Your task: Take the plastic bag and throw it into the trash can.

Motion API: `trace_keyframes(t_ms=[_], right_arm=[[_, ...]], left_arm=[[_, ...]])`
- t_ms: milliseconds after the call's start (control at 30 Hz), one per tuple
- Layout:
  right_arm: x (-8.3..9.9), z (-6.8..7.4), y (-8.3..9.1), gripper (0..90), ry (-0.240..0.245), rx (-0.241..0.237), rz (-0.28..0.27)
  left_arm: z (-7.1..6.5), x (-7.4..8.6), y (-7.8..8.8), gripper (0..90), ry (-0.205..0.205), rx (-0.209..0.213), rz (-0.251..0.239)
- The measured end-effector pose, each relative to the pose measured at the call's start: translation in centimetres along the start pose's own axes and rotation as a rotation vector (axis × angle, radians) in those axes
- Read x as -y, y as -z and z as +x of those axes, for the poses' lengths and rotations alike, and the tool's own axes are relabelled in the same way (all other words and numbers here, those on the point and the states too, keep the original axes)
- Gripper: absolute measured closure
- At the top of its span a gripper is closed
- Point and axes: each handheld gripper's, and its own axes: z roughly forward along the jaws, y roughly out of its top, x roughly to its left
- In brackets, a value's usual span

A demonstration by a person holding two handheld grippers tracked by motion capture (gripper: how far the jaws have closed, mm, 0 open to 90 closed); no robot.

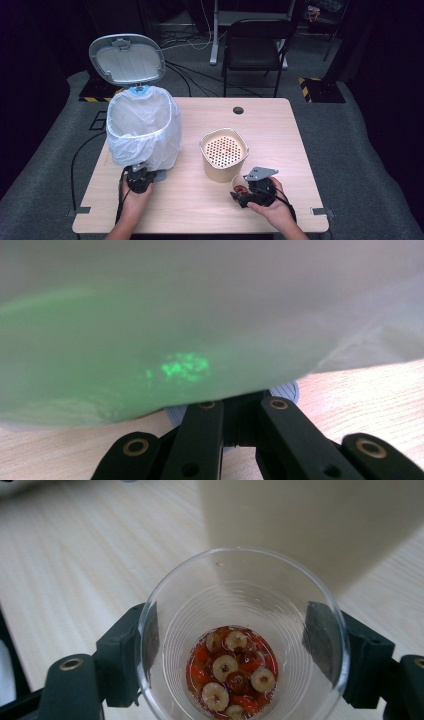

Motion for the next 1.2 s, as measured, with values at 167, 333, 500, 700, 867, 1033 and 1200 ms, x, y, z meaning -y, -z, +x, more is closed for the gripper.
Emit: trace_keyframes(t_ms=[167,333,500,700,867,1033,1200], right_arm=[[0.3,-2.4,0.5,22.3,-0.049,0.063,0.004],[0.7,-4.8,1.0,22.2,-0.089,0.110,-0.007],[0.8,-6.5,1.3,22.1,-0.129,0.148,-0.008],[1.0,-7.6,1.3,20.7,-0.161,0.158,-0.018],[0.9,-7.9,1.2,13.7,-0.169,0.145,-0.015],[0.6,-7.9,1.6,13.7,-0.169,0.134,-0.030],[0.1,-7.9,2.1,13.7,-0.181,0.144,-0.047]], left_arm=[[0.0,0.0,0.0,90.0,0.001,0.000,-0.001],[0.0,0.0,0.0,90.0,0.000,0.000,0.000],[0.0,0.0,0.0,90.0,0.000,0.000,0.000],[0.0,0.0,0.0,90.0,0.000,0.000,-0.001],[0.0,0.0,0.0,90.0,0.000,0.002,0.000],[0.0,0.0,0.0,90.0,0.000,0.000,0.000],[0.0,0.0,0.0,90.0,0.000,0.000,0.000]])
